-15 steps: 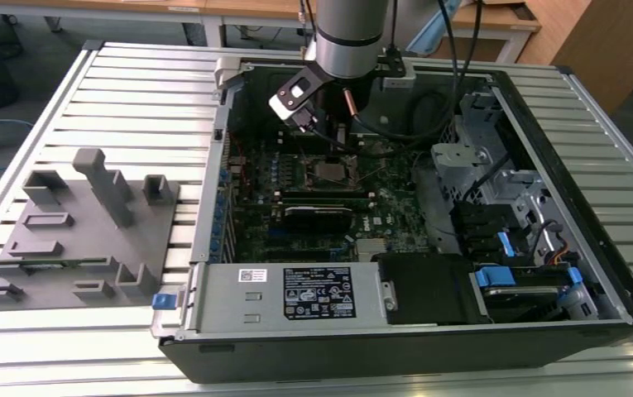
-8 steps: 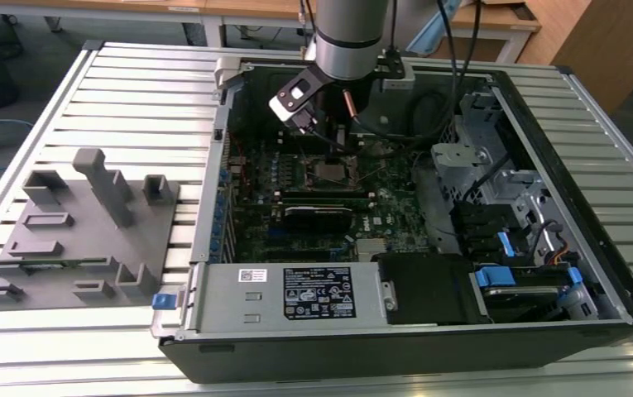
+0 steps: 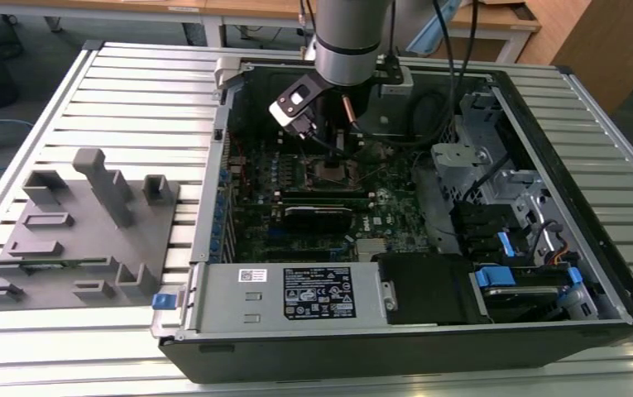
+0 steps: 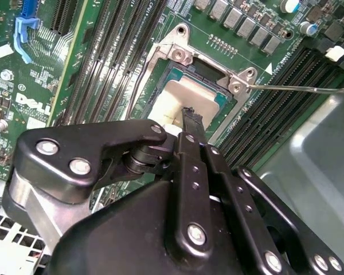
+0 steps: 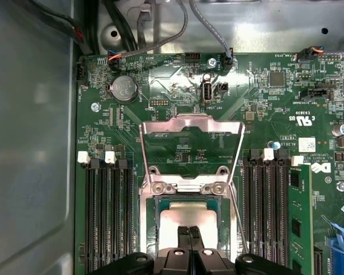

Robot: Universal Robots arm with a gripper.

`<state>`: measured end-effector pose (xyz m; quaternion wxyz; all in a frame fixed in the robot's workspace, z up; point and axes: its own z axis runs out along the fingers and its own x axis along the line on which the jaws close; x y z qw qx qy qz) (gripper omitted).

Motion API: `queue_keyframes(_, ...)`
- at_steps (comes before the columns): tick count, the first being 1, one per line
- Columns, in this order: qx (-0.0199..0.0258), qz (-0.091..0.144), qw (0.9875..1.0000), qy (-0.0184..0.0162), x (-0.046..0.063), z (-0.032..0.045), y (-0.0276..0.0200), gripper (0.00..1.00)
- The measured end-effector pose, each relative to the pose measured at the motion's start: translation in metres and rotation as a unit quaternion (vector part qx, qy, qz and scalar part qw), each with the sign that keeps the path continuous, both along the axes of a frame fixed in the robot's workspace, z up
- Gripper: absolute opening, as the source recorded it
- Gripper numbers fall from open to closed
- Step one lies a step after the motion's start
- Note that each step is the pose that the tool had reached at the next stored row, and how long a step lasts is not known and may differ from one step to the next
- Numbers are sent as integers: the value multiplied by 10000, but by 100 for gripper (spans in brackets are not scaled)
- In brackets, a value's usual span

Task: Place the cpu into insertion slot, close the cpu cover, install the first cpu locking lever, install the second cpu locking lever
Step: 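Place the cpu into insertion slot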

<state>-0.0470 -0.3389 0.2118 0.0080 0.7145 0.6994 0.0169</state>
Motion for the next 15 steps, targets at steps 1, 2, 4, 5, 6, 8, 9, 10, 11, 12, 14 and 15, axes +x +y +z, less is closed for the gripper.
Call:
queue_keyframes(1,0,0,10000,0,0,-4,0,11)
queue_keyframes(2,-1,0,10000,0,0,-6,-1,11)
queue_keyframes(4,0,0,10000,0,0,-12,0,11)
queue_keyframes(5,-1,-1,10000,0,0,-14,1,11)
queue_keyframes(6,0,-1,10000,0,0,-17,4,11)
queue_keyframes(8,-1,0,10000,0,0,-23,8,11)
queue_keyframes(9,0,0,10000,0,0,-25,8,11)
queue_keyframes(10,-1,0,10000,0,0,-26,8,11)
queue_keyframes(11,1,0,10000,0,0,-32,9,11)
queue_keyframes(12,0,0,10000,0,0,-40,9,11)
queue_keyframes(14,0,0,10000,0,0,-60,9,11)
queue_keyframes(15,0,0,10000,0,0,-69,9,11)
